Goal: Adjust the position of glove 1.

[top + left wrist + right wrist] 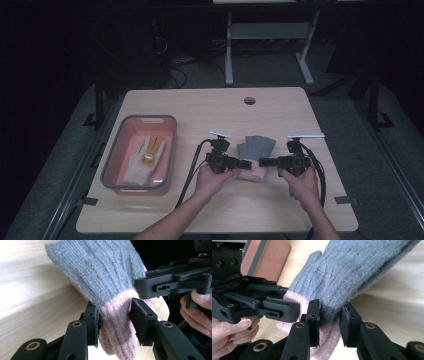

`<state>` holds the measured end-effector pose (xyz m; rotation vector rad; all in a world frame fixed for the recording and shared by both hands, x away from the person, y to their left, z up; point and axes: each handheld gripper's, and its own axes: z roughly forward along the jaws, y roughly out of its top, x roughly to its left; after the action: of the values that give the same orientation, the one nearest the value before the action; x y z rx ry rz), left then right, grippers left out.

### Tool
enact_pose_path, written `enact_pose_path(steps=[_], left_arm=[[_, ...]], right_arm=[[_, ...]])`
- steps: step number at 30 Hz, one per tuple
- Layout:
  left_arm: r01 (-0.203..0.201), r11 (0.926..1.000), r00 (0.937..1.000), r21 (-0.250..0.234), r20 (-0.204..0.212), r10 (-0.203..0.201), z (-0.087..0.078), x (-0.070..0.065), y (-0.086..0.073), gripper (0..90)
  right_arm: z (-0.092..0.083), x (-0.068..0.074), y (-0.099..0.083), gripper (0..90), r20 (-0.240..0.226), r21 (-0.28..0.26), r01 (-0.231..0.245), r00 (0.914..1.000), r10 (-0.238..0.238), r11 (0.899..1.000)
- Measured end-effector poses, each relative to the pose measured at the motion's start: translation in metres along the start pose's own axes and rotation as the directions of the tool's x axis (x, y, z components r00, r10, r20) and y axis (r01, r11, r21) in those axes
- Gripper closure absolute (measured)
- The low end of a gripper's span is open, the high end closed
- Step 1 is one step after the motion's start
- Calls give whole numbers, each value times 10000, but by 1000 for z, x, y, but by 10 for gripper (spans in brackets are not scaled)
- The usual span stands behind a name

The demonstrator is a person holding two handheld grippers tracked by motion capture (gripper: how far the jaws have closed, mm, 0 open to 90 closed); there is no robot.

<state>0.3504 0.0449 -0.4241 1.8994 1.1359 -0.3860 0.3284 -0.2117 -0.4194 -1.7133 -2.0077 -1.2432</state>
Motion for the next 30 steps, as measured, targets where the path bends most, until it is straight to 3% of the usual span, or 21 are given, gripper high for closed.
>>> enact_pose_path(steps=[14,30], left_arm=[[-4,9987,9999,-503,-137,-3,-40,10,3,602],[70,9964,9999,-846,-105,-79,-63,14,3,603]], right_arm=[[18,32,22,713,-320,223,588,9978,-581,9980],[26,52,34,712,-519,379,873,9950,-853,9955]])
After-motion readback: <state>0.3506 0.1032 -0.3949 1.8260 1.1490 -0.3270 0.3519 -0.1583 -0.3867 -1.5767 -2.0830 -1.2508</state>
